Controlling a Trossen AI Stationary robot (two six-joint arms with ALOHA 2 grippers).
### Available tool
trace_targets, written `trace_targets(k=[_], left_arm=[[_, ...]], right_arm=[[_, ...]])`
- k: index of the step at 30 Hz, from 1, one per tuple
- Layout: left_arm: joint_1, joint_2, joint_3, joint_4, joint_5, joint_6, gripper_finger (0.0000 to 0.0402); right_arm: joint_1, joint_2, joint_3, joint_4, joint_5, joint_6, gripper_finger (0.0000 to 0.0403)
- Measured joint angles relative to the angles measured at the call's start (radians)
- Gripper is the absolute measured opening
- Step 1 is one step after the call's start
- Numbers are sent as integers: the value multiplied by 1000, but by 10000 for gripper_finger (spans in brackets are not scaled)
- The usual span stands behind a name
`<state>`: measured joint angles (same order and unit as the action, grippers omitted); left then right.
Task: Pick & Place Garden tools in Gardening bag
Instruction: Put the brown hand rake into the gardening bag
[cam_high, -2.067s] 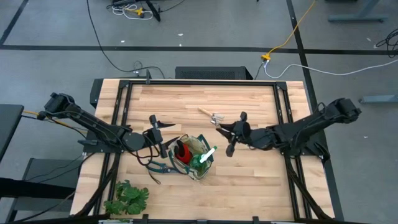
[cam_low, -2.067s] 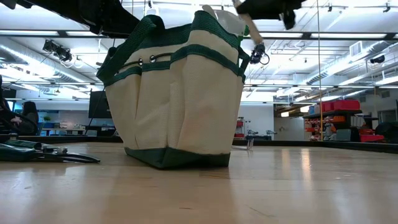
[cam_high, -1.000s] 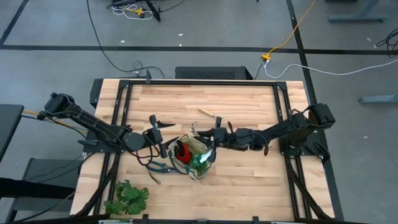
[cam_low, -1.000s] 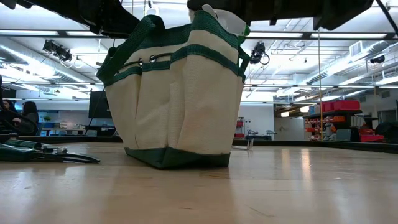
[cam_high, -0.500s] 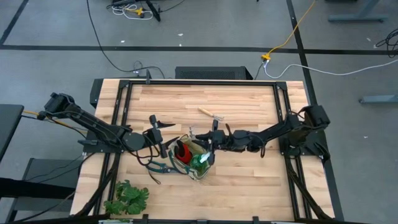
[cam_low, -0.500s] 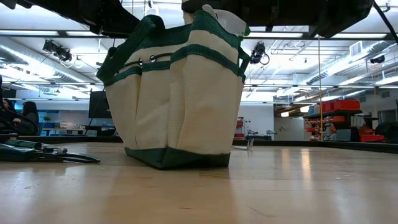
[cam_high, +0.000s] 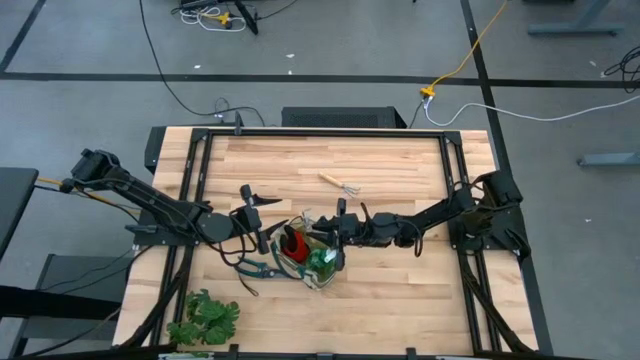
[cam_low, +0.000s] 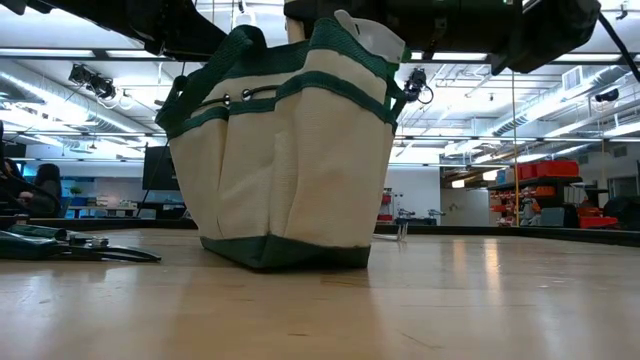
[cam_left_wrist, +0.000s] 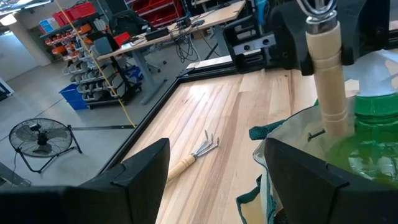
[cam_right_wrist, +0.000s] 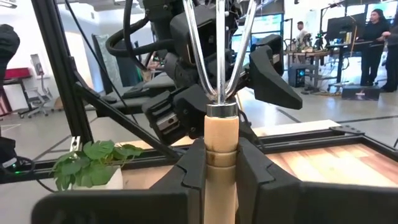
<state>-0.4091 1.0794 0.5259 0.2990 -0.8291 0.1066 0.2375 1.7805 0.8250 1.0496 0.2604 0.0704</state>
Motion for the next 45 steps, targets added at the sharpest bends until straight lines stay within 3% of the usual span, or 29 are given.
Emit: trace_targets(k=[18, 31, 45], left_arm=[[0, 0, 0, 0, 0, 0, 270], [0, 0, 0, 0, 0, 0, 270], [0, 0, 0, 0, 0, 0, 270]], right_arm=[[0, 0, 0, 6, -17, -2, 52], [0, -1, 0, 6, -18, -2, 92], [0, -2, 0, 12, -18, -2, 96]])
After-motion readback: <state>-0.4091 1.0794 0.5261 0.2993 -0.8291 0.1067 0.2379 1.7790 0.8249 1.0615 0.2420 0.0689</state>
